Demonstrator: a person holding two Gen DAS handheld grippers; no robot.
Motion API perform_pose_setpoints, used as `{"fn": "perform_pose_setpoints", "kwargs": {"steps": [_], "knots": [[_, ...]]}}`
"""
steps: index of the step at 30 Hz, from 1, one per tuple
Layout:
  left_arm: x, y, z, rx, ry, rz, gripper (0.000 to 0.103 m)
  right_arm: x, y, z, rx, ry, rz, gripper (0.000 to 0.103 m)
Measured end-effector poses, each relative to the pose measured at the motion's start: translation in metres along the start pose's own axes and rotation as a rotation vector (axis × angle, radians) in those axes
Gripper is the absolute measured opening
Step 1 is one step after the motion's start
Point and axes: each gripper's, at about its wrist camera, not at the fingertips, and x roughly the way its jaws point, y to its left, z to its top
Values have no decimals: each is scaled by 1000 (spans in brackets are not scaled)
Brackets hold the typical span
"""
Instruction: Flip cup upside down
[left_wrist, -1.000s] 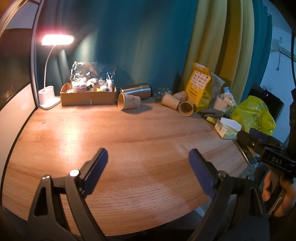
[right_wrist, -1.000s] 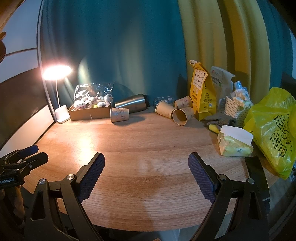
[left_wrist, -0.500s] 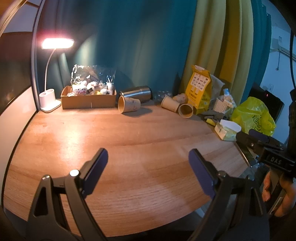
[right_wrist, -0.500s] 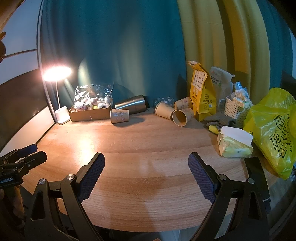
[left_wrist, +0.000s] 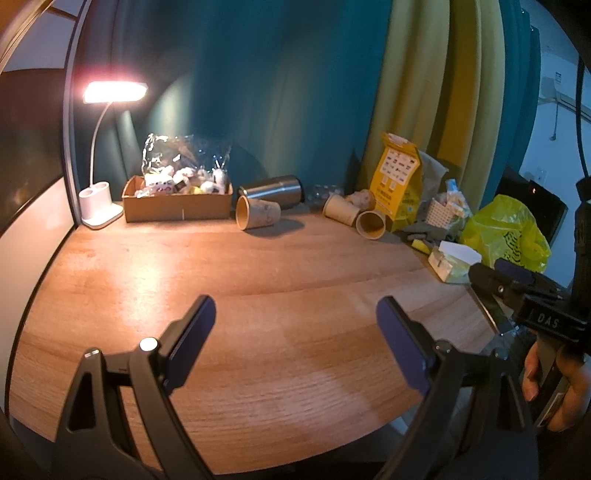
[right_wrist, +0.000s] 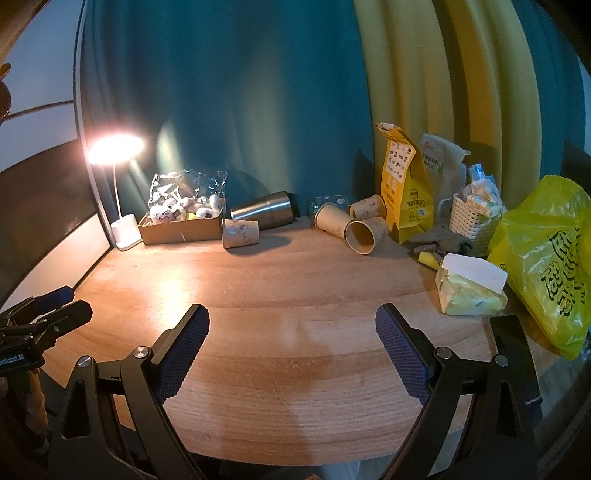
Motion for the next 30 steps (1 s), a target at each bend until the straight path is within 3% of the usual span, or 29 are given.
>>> {"fn": "perform_pose_setpoints", "kwargs": {"steps": [11,20,30], "knots": [[16,-4,7,15,25,-1,90,12,-3,7,13,2,4,94],[58,-16,26,77,87,-34,90,39,-27,18,43,10,4,94],[175,-59,89,351,218,-140,90,93,-82,27,105,31,-33,94]]}}
